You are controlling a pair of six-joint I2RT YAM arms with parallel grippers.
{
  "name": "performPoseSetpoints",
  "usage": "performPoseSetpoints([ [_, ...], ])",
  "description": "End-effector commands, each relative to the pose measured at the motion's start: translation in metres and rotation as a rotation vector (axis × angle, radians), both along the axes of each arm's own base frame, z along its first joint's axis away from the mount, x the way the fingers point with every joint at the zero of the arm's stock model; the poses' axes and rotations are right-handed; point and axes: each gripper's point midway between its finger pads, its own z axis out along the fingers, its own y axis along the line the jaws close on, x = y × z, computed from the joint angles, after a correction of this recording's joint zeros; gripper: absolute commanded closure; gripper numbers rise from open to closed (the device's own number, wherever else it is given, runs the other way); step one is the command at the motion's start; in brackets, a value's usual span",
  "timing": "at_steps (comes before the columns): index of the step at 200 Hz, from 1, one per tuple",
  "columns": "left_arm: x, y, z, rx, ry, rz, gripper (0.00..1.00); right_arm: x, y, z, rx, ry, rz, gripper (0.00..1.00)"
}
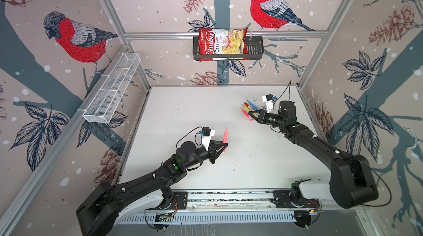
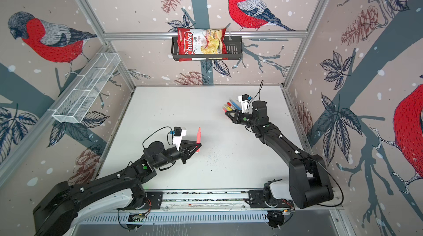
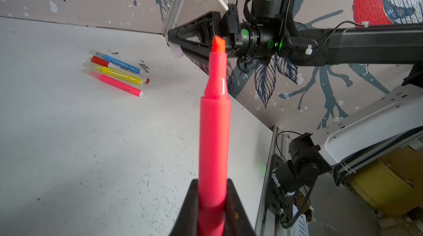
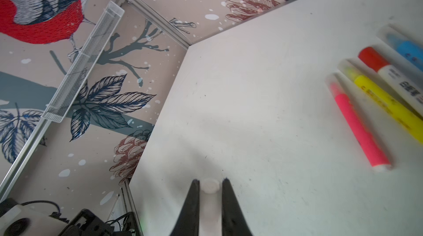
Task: Insert the pens into the pen caps
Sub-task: 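Lift the cap and swing the right gripper toward the left gripper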
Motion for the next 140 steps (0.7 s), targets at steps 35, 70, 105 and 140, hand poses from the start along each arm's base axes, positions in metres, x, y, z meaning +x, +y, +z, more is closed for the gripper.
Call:
performPoseSetpoints([
  [35,-0.007,-0.027,0.023,-0.089,-0.04,-0.051,1.0,-0.037,0.024,0.081,0.249,-0.227,0.092,0.92],
  [70,-0.009,-0.04,0.021,-0.11,-0.022,-0.084,1.0,-0.058,0.04,0.104,0.288,-0.293,0.154,0.92],
  [105,-0.009,-0.046,0.023,-0.128,-0.017,-0.098,1.0,-0.071,0.051,0.109,0.304,-0.317,0.19,0.93],
  [140,-0.01,-0.049,0.028,-0.132,-0.024,-0.107,1.0,-0.082,0.059,0.112,0.317,-0.33,0.218,0.93],
])
